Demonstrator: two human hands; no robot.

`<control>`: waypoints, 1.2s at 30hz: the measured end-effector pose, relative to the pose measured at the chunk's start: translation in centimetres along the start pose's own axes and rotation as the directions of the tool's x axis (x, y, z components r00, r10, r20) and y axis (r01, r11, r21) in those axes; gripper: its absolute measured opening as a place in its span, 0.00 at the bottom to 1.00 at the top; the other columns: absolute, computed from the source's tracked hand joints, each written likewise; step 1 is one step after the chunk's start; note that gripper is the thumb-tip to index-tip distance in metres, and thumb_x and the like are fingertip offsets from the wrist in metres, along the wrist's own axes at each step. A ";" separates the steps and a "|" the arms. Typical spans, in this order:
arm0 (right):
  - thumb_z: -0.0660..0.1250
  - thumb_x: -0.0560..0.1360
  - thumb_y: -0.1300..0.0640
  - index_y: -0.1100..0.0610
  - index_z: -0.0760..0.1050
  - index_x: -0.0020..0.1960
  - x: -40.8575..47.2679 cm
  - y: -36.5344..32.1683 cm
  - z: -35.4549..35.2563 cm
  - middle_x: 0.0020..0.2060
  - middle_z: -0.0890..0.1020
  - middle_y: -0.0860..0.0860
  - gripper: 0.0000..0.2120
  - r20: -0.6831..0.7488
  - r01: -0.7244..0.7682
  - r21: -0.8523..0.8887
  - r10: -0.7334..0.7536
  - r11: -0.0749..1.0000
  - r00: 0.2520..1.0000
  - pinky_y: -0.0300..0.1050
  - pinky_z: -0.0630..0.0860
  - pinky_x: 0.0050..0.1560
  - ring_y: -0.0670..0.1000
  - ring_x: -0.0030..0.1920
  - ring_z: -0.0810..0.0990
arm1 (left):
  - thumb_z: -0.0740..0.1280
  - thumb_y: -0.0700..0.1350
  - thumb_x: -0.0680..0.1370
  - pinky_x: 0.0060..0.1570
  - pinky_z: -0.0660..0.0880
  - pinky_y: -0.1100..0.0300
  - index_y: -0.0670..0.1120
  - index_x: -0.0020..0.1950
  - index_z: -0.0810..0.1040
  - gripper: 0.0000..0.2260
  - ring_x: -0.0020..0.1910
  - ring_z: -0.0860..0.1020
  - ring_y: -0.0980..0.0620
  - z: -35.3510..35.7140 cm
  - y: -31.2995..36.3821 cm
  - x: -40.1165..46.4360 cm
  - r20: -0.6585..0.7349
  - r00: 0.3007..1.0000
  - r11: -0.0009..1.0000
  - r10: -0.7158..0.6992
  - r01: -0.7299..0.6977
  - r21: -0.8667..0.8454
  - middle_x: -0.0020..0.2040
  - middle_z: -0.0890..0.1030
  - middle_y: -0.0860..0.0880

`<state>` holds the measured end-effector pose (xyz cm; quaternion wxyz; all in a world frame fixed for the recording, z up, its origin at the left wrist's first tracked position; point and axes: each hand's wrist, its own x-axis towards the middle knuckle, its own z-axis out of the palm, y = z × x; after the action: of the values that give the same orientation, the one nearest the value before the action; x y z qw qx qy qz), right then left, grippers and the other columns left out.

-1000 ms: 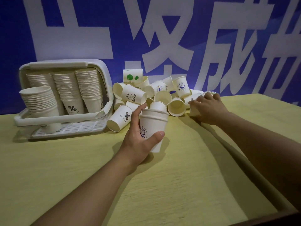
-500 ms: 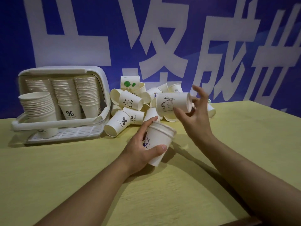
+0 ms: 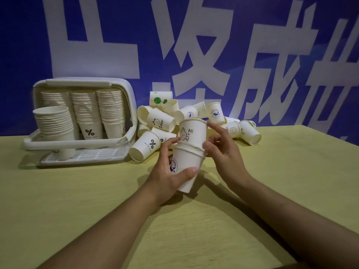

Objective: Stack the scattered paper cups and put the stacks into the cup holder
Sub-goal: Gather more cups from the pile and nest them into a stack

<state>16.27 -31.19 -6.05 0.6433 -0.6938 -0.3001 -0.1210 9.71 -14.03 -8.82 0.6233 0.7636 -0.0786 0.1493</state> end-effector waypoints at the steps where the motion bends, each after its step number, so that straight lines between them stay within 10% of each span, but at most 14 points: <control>1: 0.67 0.75 0.50 0.40 0.75 0.63 0.0 0.0 0.0 0.44 0.75 0.53 0.17 -0.002 0.004 0.011 -0.004 1.000 1.000 0.58 0.80 0.52 0.58 0.49 0.77 | 0.77 0.61 0.63 0.49 0.82 0.42 0.70 0.69 0.58 0.40 0.52 0.83 0.44 0.0 -0.1 0.0 -0.017 1.000 1.000 -0.005 0.005 -0.002 0.61 0.78 0.45; 6: 0.65 0.75 0.52 0.43 0.82 0.55 -0.2 -0.1 -0.1 0.48 0.82 0.48 0.11 0.017 0.002 -0.004 -0.002 1.000 1.000 0.54 0.79 0.51 0.53 0.50 0.78 | 0.77 0.50 0.70 0.42 0.79 0.64 0.79 0.67 0.55 0.41 0.51 0.80 0.60 -0.4 0.0 -0.1 -0.127 0.989 0.997 0.074 -0.069 0.043 0.65 0.72 0.60; 12: 0.69 0.77 0.54 0.45 0.73 0.66 0.7 1.7 0.6 0.49 0.75 0.44 0.18 0.072 -0.016 -0.359 0.045 0.933 0.996 0.45 0.77 0.49 0.46 0.49 0.77 | 0.73 0.60 0.63 0.49 0.81 0.37 0.79 0.69 0.52 0.42 0.59 0.78 0.45 -2.6 1.5 0.6 -0.463 0.883 0.997 0.075 -0.051 0.064 0.74 0.66 0.54; 19: 0.68 0.76 0.42 0.49 0.61 0.75 5.8 2.7 3.2 0.66 0.72 0.54 0.33 -0.073 -0.196 -0.573 0.189 0.795 0.979 0.45 0.70 0.52 0.52 0.58 0.75 | 0.74 0.57 0.65 0.55 0.80 0.42 0.80 0.70 0.47 0.46 0.61 0.77 0.48 -2.6 1.3 0.5 -0.441 0.886 0.987 0.140 -0.092 0.129 0.75 0.64 0.56; 24: 0.67 0.72 0.33 0.50 0.60 0.75 7.7 3.2 5.6 0.67 0.69 0.57 0.38 -0.127 -0.350 -0.674 0.364 0.651 0.923 0.55 0.78 0.55 0.60 0.60 0.76 | 0.76 0.52 0.68 0.43 0.82 0.37 0.73 0.70 0.54 0.41 0.51 0.79 0.47 -2.6 0.7 0.6 -0.411 0.908 0.992 0.078 -0.030 0.122 0.57 0.72 0.59; 36: 0.76 0.70 0.53 0.41 0.57 0.75 7.6 3.1 4.2 0.64 0.70 0.56 0.41 -0.080 -0.499 -0.397 0.513 0.770 0.855 0.58 0.81 0.54 0.59 0.56 0.76 | 0.77 0.54 0.67 0.48 0.80 0.41 0.69 0.67 0.56 0.39 0.49 0.80 0.46 -2.8 0.6 0.9 -0.412 0.903 0.978 0.123 -0.041 0.203 0.53 0.74 0.60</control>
<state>23.12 -25.10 -4.95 0.4897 -0.8681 -0.0812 0.0086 10.01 -11.32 -7.51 0.5433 0.7648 0.0405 0.3440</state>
